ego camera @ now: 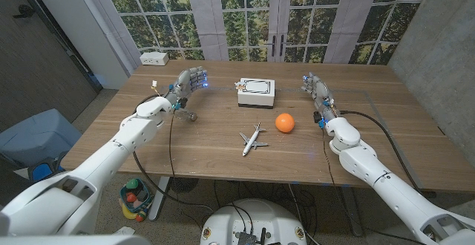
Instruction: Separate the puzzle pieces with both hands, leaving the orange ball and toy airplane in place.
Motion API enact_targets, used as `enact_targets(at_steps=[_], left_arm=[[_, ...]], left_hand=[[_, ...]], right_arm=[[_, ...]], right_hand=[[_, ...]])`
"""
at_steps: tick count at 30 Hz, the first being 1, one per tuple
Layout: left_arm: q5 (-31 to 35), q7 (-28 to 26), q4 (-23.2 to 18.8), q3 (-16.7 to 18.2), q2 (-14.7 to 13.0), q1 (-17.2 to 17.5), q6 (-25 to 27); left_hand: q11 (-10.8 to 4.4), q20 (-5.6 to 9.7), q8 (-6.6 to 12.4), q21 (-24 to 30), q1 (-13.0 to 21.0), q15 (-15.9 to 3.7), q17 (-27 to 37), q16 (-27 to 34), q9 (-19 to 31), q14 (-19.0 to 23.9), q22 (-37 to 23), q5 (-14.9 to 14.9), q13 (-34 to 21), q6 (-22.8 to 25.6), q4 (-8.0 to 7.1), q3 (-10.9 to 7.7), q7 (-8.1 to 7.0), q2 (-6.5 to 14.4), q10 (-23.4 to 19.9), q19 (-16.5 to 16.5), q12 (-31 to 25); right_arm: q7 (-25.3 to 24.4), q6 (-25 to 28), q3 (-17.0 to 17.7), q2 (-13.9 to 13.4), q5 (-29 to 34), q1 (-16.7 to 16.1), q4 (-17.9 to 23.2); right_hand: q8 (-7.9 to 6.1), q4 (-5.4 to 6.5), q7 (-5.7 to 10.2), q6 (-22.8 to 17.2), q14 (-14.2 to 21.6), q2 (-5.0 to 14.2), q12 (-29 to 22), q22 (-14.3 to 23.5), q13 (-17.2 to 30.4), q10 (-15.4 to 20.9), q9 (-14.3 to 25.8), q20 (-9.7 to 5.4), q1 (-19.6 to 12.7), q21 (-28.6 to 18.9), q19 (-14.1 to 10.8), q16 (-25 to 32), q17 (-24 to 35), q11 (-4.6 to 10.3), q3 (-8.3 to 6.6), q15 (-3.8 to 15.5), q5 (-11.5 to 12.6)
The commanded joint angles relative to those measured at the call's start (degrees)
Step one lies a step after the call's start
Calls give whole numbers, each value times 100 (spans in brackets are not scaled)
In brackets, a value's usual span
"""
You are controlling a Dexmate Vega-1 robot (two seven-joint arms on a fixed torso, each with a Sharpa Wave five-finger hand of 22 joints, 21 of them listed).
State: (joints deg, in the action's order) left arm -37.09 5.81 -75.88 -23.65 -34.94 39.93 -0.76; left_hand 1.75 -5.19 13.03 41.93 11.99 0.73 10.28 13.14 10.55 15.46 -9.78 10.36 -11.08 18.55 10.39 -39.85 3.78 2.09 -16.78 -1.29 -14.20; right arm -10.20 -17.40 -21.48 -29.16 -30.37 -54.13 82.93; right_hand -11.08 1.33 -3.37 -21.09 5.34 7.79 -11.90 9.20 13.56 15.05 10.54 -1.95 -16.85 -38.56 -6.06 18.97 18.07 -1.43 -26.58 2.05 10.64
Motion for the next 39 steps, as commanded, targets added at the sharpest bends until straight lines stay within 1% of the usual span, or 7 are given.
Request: enact_targets(at_steps=[1,10,18,20,25,36,39], left_arm=[[380,-211,-433,-226,-244,-249,560],[832,-710,-805,-444,-286,-421,1140],[943,-986,-1038,-537,-230,-533,1692],[942,-1073,-1098,-550,-207,-556,1876],[871,-596,-997,-723,-260,-842,2245],[1101,-269,-878,-1037,-251,-1168,2504],[1160,-228,-854,-1101,-231,-1232,2567]], left_hand=[[-20,58,18,-9,211,-28,21,48,20,134,-26,-29,-13,95,62,-14,6,-42,-73,-235,-7],[-201,86,111,-111,757,-126,16,66,26,397,-23,-49,-16,534,68,-24,42,-158,-488,-461,-82],[-246,5,182,-240,1073,-181,29,73,41,522,-29,-62,-31,841,49,24,62,-247,-802,-416,-143],[-242,32,208,-277,1205,-257,61,173,55,778,-38,-68,-45,973,22,91,76,-263,-966,-474,-172],[-205,193,224,-169,1399,-345,183,376,84,1105,-82,-71,-120,1113,-24,260,116,-203,-1215,-953,-229],[-208,158,189,-172,1477,-354,224,398,91,1071,-99,-72,-149,1057,-17,325,117,-199,-1155,-972,-196],[-246,175,188,-113,1546,-417,257,463,96,1154,-111,-68,-171,1078,-22,360,102,-156,-1224,-1143,-218]], right_arm=[[-40,-159,109,-59,-6,-198,139],[-71,-279,209,-111,-20,-370,229],[-95,-346,277,-158,-7,-479,302],[-96,-362,294,-169,-6,-503,318],[-91,-364,322,-207,-2,-551,367],[-129,-394,386,-244,-4,-682,483],[-136,-424,400,-243,1,-714,491]], right_hand=[[-49,-73,-5,-51,82,42,-54,24,6,65,19,-329,-68,33,-34,-12,-16,7,-15,83,-13],[-60,-190,-37,-103,125,22,-70,26,-9,116,20,-272,-126,65,-92,-15,-52,-23,-18,48,-31],[-62,-269,-51,-130,149,18,-78,27,-20,148,21,-251,-157,101,-122,-19,-76,-29,-15,25,-44],[-62,-289,-48,-135,150,18,-79,27,-23,152,21,-252,-166,111,-124,-22,-81,-28,-15,38,-46],[-63,-341,-53,-151,160,16,-81,28,-29,165,21,-242,-193,133,-137,-27,-97,-34,-18,25,-50],[-60,-440,-50,-169,148,13,-84,29,-41,192,23,-249,-233,191,-143,-49,-127,-17,-15,39,-55],[-59,-463,-46,-176,153,17,-82,30,-44,191,23,-252,-237,210,-146,-51,-134,-13,-11,42,-57]])
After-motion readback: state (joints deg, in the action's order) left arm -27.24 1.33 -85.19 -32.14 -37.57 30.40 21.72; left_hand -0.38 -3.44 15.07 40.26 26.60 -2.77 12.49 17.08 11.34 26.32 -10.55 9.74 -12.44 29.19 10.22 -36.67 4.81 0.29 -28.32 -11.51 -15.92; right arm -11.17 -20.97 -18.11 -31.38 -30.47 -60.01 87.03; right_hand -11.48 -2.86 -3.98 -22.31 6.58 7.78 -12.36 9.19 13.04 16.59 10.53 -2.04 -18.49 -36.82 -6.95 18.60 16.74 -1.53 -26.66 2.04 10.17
